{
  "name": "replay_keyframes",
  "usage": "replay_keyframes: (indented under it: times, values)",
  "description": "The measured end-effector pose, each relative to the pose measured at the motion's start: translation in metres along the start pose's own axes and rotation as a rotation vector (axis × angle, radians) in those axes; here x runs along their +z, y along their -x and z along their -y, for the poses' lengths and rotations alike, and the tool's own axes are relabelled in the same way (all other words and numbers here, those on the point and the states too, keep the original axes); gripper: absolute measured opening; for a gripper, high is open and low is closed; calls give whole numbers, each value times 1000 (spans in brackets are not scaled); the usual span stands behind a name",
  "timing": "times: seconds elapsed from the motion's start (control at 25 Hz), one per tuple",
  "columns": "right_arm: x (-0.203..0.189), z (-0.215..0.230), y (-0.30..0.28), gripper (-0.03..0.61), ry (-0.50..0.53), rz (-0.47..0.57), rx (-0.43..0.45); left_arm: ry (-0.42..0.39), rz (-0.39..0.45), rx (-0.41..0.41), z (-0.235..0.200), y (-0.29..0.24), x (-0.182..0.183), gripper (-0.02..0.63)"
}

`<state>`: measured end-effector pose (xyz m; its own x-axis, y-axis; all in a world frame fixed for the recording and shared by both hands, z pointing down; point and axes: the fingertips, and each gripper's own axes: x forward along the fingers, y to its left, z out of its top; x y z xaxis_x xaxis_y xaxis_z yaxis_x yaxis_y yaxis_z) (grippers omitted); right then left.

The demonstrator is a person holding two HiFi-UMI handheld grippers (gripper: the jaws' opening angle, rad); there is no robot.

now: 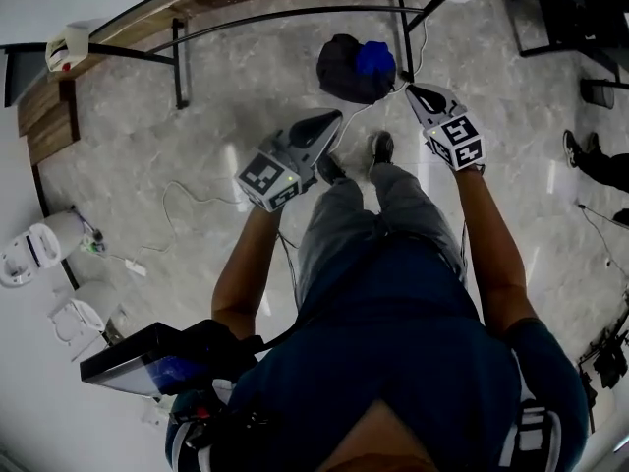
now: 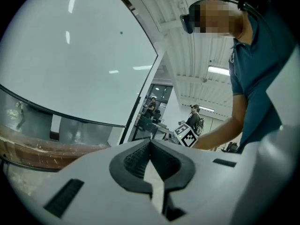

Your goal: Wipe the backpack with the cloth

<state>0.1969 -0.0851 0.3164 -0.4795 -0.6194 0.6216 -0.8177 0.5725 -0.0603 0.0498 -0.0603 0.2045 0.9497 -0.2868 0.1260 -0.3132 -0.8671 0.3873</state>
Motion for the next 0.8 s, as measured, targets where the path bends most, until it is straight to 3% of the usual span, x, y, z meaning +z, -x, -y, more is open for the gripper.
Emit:
replay_keyframes:
  times: [0.12,0.24,0.44,0.64,0.8]
  values:
    - [-12,26,-50,57,-13,-55,39,20,-27,-1,-37,-24,-19,-8]
    - [-44,40,-96,78,16,-131,80,28,-70,7,-62,-42,-53,-8]
    - [-111,65,-172,94,154,-283,99,78,-81,30,-103,-71,-110,-8]
    - [-177,97,-245,172,328,-474,69,138,-86,34,-141,-101,-163,-8]
    - [-218,102,-286,175,457,-561,98,168,-93,36,-170,-116,-203,-8]
